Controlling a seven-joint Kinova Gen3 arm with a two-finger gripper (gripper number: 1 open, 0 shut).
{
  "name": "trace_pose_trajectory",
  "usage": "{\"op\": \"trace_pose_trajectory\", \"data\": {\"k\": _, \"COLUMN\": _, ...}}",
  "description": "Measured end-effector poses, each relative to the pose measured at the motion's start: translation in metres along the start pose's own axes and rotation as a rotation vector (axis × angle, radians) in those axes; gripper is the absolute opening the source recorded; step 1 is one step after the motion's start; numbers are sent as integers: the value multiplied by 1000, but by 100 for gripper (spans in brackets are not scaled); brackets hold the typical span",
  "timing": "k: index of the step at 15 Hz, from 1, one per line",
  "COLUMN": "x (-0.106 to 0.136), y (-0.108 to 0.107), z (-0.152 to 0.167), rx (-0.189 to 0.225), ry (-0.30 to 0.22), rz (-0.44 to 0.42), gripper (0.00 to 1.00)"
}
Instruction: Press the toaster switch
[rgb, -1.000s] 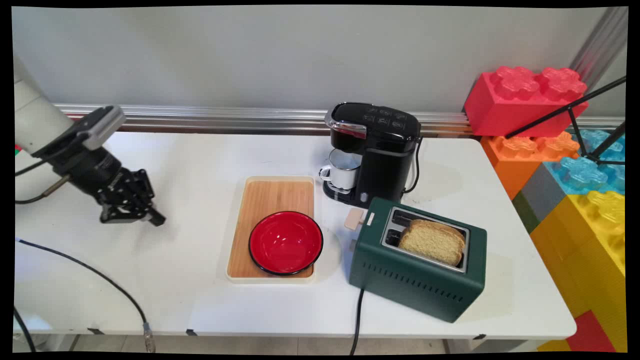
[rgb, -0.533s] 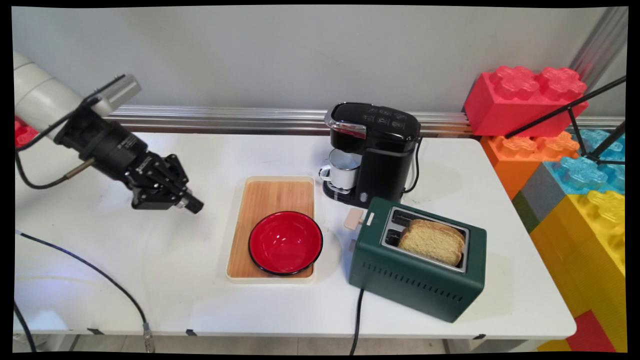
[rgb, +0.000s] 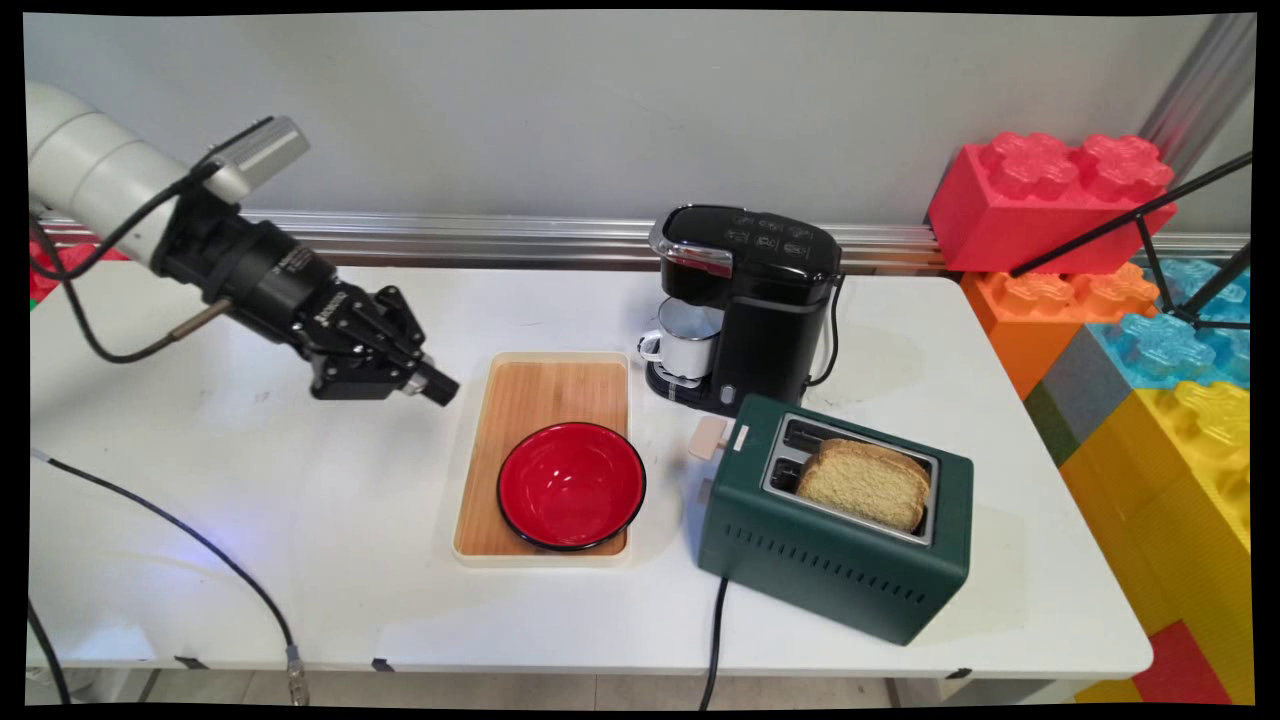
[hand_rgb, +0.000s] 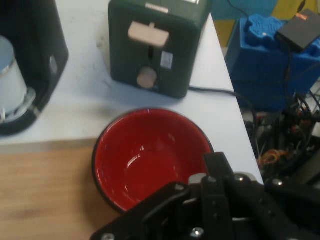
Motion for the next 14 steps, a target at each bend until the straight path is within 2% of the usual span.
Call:
{"op": "trace_pose_trajectory", "data": {"k": 3, "x": 11, "y": -6, "z": 21, "rx": -4, "ry": 30, "rz": 38, "gripper": 0}}
{"op": "trace_pose_trajectory", "data": {"k": 8, "x": 40, "y": -19, "z": 76, "rx": -13, "ry": 80, "rz": 120, "gripper": 0}}
{"op": "trace_pose_trajectory", "data": {"k": 14, "x": 69, "y": -31, "z": 126, "rx": -9, "ry": 105, "rz": 178, "gripper": 0}}
